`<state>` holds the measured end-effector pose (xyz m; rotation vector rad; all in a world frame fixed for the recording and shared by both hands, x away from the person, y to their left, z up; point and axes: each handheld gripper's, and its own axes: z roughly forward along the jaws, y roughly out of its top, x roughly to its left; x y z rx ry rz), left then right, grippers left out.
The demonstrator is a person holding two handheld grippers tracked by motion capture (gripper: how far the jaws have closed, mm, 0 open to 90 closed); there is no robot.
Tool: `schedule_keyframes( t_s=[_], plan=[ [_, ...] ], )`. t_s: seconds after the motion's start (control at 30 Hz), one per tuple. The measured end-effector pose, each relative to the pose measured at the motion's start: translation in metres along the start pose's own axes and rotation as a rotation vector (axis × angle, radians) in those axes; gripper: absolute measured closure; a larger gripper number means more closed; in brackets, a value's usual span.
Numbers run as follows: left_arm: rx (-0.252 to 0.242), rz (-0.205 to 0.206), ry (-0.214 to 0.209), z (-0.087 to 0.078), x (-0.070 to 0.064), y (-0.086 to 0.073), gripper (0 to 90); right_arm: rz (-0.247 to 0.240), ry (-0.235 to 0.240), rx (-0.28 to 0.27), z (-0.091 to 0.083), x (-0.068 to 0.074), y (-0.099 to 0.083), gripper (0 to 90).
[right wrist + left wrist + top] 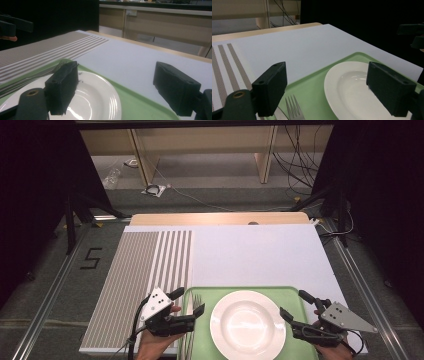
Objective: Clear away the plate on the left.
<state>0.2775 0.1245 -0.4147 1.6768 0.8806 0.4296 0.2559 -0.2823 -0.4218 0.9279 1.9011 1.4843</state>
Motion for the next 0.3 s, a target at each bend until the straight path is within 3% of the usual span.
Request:
schedule_keyframes(
  t_s=[0.3],
  plan=[
    [-0.001, -0.001, 0.011, -0.0005, 0.0015, 0.0001, 17.0, 0.001, 0.001, 0.001, 0.0002, 0.0001, -0.0001, 21.0]
  ],
)
